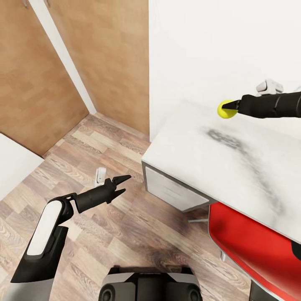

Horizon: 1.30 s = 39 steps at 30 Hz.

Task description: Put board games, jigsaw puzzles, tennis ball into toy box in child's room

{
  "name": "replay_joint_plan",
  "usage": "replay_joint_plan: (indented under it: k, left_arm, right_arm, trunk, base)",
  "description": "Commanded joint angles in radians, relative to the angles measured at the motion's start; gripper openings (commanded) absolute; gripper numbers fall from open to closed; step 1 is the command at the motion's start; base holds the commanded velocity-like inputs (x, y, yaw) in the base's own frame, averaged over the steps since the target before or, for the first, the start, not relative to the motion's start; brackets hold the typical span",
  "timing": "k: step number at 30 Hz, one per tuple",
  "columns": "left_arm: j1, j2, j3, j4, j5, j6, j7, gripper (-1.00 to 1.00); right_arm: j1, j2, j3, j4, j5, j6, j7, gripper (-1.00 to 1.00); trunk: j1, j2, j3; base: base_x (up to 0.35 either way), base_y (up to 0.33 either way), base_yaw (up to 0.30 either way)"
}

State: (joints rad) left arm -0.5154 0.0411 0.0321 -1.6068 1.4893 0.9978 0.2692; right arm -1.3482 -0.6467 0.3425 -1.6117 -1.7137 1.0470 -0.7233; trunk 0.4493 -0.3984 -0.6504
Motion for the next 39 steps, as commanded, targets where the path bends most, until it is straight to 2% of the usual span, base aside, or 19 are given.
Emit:
replay_joint_plan:
  k: [1,39]
  left_arm:
    - [-0.001,0.0,0.001,-0.001,0.011,0.003,0.01,1.0]
    - [-0.002,0.0,-0.001,-0.001,0.013,0.004,0.016,1.0]
  right_arm:
    - [-0.002,-0.004,0.002,0.0,-0.01,0.0,-0.009,-1.0]
    - [-0.002,-0.039,0.006,-0.002,-0.017,0.0,-0.002,-1.0]
  trunk:
    - [0.001,-0.002,0.0]
    - [0.001,-0.002,0.063]
  base:
    - [0.0,0.0,0.0]
    - [0.0,0.0,0.0]
